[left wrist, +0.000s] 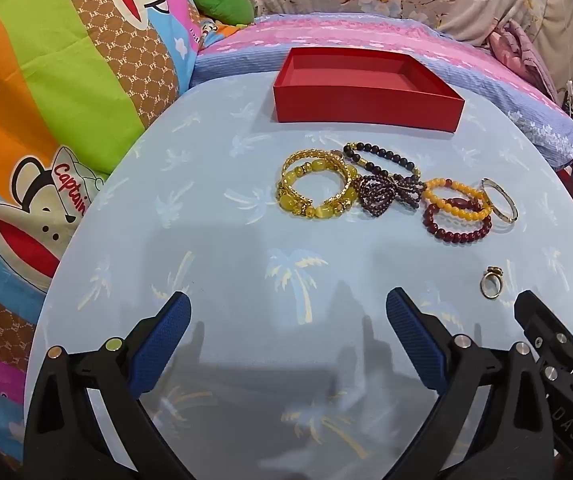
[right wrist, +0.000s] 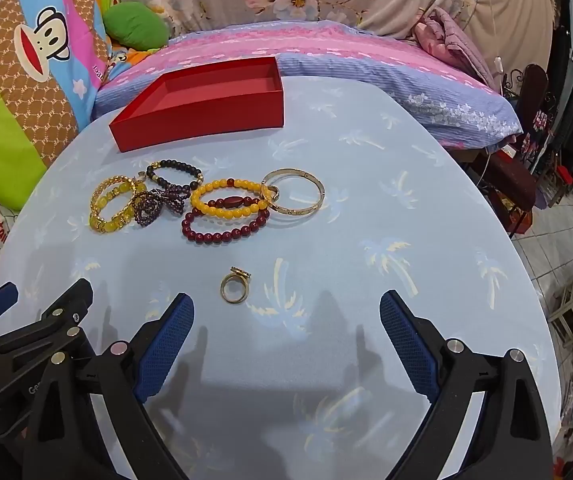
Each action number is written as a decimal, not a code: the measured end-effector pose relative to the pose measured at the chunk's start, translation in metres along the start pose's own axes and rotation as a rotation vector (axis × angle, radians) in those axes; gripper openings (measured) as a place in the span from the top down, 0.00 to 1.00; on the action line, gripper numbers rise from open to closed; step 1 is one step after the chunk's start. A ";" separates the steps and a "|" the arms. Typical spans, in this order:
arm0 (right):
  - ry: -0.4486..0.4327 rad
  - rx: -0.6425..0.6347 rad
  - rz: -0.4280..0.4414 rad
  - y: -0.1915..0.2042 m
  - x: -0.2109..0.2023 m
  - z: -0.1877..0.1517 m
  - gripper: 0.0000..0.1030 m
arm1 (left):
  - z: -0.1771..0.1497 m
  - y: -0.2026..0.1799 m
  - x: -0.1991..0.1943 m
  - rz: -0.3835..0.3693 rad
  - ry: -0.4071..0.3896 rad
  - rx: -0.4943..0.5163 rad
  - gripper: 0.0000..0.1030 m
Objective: Organize jewelry
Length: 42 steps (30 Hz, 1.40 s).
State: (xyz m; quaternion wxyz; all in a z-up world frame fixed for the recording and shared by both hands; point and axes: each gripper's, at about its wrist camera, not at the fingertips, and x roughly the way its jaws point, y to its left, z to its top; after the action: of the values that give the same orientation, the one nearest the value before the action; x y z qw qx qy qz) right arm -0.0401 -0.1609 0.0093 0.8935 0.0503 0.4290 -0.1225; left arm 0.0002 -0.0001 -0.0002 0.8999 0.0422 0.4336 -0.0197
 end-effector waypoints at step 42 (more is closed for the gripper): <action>0.000 -0.002 0.003 0.003 -0.002 -0.001 0.12 | -0.001 0.004 -0.001 0.015 -0.001 0.010 0.09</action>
State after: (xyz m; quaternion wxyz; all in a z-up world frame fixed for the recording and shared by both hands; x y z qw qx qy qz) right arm -0.0416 -0.1578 0.0106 0.8938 0.0502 0.4290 -0.1208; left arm -0.0012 0.0039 0.0006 0.8999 0.0500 0.4329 -0.0153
